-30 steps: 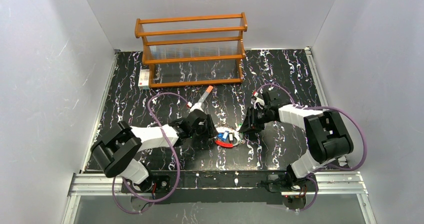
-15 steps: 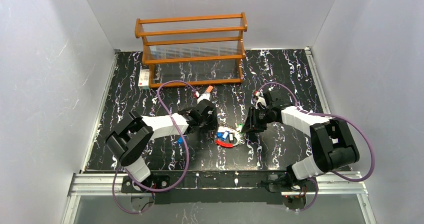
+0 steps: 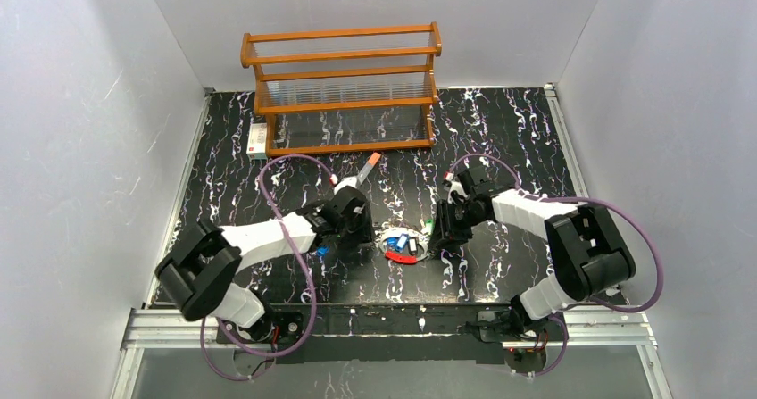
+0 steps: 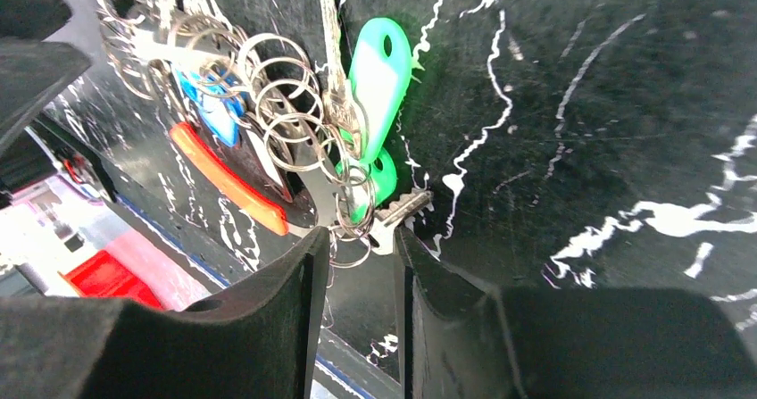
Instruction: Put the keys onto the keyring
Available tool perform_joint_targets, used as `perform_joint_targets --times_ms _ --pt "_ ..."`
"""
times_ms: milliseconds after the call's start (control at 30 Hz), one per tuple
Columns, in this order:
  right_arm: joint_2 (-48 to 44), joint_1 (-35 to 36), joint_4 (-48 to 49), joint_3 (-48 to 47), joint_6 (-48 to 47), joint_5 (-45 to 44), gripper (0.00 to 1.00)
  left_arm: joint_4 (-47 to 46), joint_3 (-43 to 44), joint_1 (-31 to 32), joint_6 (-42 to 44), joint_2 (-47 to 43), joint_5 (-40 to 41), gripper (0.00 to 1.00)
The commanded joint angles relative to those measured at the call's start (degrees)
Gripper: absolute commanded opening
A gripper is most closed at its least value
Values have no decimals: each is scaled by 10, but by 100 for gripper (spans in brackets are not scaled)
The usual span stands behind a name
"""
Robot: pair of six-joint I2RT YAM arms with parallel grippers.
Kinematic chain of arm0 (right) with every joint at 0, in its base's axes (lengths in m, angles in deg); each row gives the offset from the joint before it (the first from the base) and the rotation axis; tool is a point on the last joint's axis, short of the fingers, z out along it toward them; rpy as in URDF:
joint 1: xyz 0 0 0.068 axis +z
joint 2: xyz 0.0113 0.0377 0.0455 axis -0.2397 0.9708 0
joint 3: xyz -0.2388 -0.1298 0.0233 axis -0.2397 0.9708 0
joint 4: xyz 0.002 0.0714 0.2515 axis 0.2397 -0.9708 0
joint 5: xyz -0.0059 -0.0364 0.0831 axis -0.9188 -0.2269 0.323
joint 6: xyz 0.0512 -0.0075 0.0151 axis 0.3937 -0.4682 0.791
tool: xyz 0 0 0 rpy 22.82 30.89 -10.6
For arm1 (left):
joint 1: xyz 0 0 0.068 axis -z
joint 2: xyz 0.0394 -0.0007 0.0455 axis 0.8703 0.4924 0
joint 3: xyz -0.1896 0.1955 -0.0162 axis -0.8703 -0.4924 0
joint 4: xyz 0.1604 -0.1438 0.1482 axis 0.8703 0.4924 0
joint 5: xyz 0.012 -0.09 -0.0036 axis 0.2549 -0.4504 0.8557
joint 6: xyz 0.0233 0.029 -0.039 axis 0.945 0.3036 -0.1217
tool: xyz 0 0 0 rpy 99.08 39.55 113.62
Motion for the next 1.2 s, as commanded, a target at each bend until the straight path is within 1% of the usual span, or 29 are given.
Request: perform_joint_targets --times_ms 0,100,167,233,333,433,600,667,800,933,1067,1167 --pt "26 25 8 -26 9 -3 40 13 -60 5 -68 -78 -19 45" --pt "41 40 19 -32 17 4 40 -26 -102 7 -106 -107 -36 45" --pt "49 49 27 -35 21 7 40 -72 -124 7 -125 -111 -47 45" --pt "57 56 33 -36 26 10 39 -116 -138 6 -141 -103 -56 43" --pt "66 64 48 -36 36 19 35 -143 -137 7 -148 -75 -60 40" --pt "74 76 67 -33 53 33 30 -116 -106 7 -134 -48 -40 37" --pt "81 91 99 -34 78 57 29 -26 -38 4 -77 -39 37 35" --pt "76 91 95 -38 77 50 30 26 -4 2 -49 -33 71 35" --pt "50 92 61 -52 54 5 36 91 48 1 -4 -17 108 36" --pt "17 100 25 -63 29 -41 41 96 44 0 -3 -22 102 40" --pt "-10 130 -6 -73 8 -97 44 59 10 0 -19 -46 81 41" --pt "-15 169 -25 -84 -4 -141 47 20 -18 0 -31 -72 67 42"
